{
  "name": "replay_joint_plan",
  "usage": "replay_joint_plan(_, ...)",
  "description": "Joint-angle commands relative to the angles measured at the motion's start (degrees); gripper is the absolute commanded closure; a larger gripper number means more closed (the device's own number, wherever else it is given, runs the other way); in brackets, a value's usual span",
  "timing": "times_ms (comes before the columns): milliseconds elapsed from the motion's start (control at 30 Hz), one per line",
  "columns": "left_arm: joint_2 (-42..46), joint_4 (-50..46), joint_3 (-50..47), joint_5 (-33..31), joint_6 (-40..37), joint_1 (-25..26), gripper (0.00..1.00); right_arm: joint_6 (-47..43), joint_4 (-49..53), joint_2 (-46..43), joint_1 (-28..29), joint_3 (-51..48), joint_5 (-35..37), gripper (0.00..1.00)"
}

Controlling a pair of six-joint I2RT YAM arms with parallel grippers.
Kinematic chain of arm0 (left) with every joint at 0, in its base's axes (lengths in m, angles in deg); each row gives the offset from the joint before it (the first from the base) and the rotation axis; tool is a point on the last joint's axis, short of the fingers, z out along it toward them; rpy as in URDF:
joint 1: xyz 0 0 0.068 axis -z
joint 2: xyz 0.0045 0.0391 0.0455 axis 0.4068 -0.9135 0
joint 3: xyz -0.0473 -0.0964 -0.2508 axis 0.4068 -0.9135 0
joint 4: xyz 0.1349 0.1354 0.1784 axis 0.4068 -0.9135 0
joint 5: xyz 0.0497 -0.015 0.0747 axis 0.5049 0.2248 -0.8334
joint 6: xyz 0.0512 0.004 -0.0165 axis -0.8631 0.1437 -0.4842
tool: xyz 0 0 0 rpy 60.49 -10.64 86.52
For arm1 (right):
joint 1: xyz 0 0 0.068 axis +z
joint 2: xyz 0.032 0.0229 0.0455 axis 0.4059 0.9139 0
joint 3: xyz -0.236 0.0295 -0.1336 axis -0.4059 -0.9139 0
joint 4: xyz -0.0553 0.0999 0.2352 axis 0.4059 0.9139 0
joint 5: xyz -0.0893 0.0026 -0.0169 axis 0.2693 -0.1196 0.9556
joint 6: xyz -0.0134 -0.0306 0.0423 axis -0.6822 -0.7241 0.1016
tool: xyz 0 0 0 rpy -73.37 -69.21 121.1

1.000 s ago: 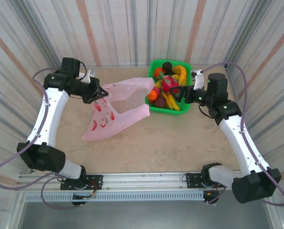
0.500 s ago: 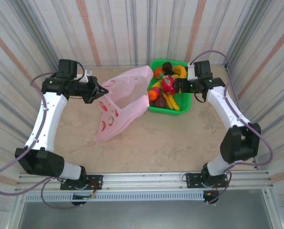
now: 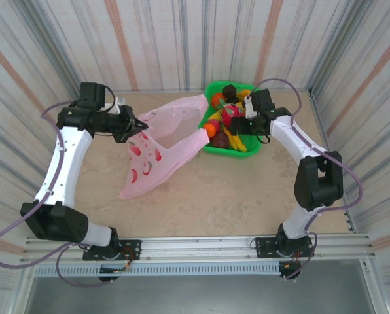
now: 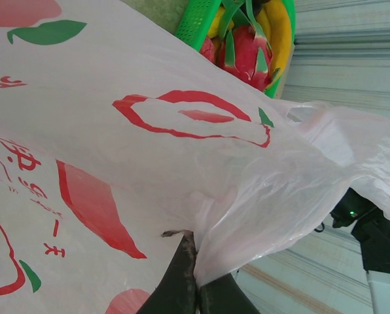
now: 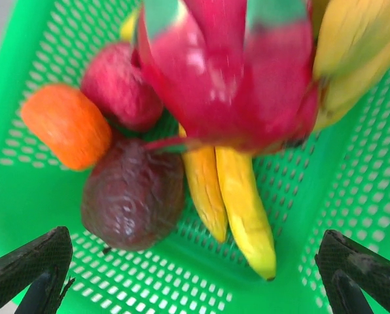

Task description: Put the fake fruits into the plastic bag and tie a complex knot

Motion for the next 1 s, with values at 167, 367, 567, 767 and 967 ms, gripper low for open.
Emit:
replay_joint_plan(167, 1.59, 0.22, -0.99, 0.57, -0.07, -0.54, 1.0, 3.05, 3.89, -2.32, -0.48, -5.25, 1.11, 0.01)
replay_joint_plan(367, 1.6, 0.25, -1.34, 0.42, -0.44, -0.73, 1.0, 2.23, 6.41, -4.13, -2.21, -8.8, 3.31, 0.01)
replay_joint_plan(567, 1.6, 0.25, -1.69, 0.65, -0.46, -1.01, 1.0, -0.02, 10.42, -6.47, -4.75, -12.11, 8.03, 0.01)
replay_joint_plan(767, 1.77, 0.99, -2.29, 1.07, 0.22, -1.15, 1.0, -1.86, 11.3, -11.66, -7.6, -16.82, 9.39, 0.01)
replay_joint_plan(967, 1.93, 2.63, -3.34, 2.72, 1.34, -1.1, 1.0, -3.77, 13.06, -15.01, -7.28, -12.83, 6.56, 0.01)
